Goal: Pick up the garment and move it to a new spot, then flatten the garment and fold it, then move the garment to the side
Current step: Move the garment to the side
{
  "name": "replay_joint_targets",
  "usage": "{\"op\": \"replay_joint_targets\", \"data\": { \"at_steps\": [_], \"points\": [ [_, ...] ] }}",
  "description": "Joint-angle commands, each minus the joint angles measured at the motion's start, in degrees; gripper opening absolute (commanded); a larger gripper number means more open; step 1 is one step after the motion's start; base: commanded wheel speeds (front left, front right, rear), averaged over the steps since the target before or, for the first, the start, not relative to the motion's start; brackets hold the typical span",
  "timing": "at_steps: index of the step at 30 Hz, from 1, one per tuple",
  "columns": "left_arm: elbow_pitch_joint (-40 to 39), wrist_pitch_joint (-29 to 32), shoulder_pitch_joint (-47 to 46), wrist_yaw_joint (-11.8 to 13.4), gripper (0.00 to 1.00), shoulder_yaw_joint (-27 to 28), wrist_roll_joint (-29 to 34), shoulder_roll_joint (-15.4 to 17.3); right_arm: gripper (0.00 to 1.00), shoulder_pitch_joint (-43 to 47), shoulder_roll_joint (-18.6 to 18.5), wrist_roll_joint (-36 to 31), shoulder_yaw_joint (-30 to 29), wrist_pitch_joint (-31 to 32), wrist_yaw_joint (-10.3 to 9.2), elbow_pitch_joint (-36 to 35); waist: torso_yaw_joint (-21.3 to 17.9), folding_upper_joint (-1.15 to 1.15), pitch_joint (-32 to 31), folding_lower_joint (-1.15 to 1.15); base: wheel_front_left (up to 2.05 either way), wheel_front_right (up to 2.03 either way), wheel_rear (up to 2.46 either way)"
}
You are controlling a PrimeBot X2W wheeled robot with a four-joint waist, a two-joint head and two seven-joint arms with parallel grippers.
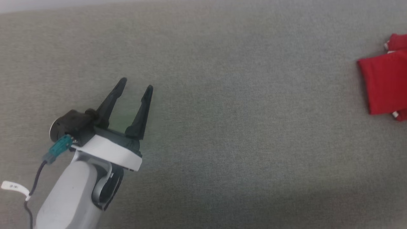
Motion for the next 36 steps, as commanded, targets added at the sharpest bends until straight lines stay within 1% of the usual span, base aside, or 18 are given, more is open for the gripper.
{"op": "replay_joint_targets", "data": {
  "at_steps": [1,7,13,15,17,18,19,21,22,23,24,29,33,36],
  "points": [
    [0.1,-0.2,-1.6,-0.1,1.0,-0.6,-0.3,0.3,0.0,-1.4,-0.3,-1.4,-0.4,-1.5,-0.13,1.1,-1.1,0.0,1.9,0.0,0.0,0.0,0.0],
    [0.2,-0.2,-4.8,-0.1,1.0,-2.5,-0.4,0.8,0.0,-4.0,0.2,-6.4,-1.7,-6.4,-0.13,6.4,-1.6,0.0,5.0,0.0,0.0,0.0,0.0],
    [0.6,-0.2,-7.0,-0.1,1.0,-4.0,-0.7,0.8,0.0,-7.2,3.4,-10.6,-3.9,-10.6,-0.13,13.7,-1.1,0.0,7.0,0.0,0.0,0.0,0.0],
    [0.7,-0.2,-7.5,-0.1,1.0,-4.5,-1.0,1.0,0.0,-7.8,5.1,-12.0,-4.8,-10.8,-0.12,16.1,-0.8,0.0,7.3,0.0,0.0,0.0,0.0],
    [0.8,-0.2,-7.7,-0.1,1.0,-4.6,-1.1,1.1,0.0,-8.3,5.6,-12.5,-5.3,-11.1,-0.12,17.2,-0.6,0.0,7.4,0.0,0.0,0.0,0.0],
    [0.8,-0.2,-7.8,-0.1,1.0,-4.8,-1.1,1.1,0.02,-8.8,5.9,-12.8,-5.9,-11.4,-0.12,18.3,-0.4,0.0,7.6,0.0,0.0,0.0,0.0],
    [1.0,-0.2,-7.9,-0.1,1.0,-4.8,-1.2,1.2,0.1,-9.3,6.2,-13.3,-6.3,-11.5,-0.12,19.5,-0.3,0.0,7.6,0.0,0.0,0.0,0.0],
    [1.0,-0.2,-8.1,-0.1,1.0,-4.7,-1.5,1.4,0.34,-10.1,6.9,-14.1,-6.8,-12.1,-0.12,21.1,-0.1,0.0,7.7,0.0,0.0,0.0,0.0],
    [1.0,-0.2,-8.2,-0.1,1.0,-4.5,-1.5,1.5,0.34,-10.5,7.0,-14.5,-7.2,-12.4,-0.12,21.9,-0.1,0.0,7.7,0.0,0.0,0.0,0.0],
    [0.9,-0.2,-8.2,-0.1,1.0,-4.4,-1.7,1.6,0.71,-10.9,7.1,-14.9,-7.3,-12.8,-0.12,22.6,0.0,0.0,7.7,0.0,0.0,0.0,0.0],
    [0.8,-0.2,-8.0,-0.1,1.0,-4.1,-1.8,1.7,1.0,-11.4,7.4,-15.4,-7.6,-13.4,-0.12,23.0,0.0,0.0,7.6,0.0,0.0,0.0,0.0],
    [0.4,-0.2,-6.5,-0.1,1.0,-2.7,-2.5,2.2,1.0,-13.3,7.8,-17.1,-8.2,-15.3,-0.12,25.6,-0.2,0.0,6.2,0.0,0.0,0.0,0.0],
    [0.8,-0.2,-4.6,-0.1,1.0,-1.5,-3.4,2.4,1.0,-14.1,9.1,-16.4,-7.4,-15.7,-0.12,27.2,-0.4,0.0,3.9,0.0,0.0,0.0,0.0],
    [1.4,-0.2,-2.8,-0.1,1.0,-0.7,-4.1,2.6,1.0,-14.1,9.8,-15.9,-6.8,-17.6,-0.12,27.6,-0.4,0.0,1.9,0.0,0.0,0.0,0.0]
  ]
}}
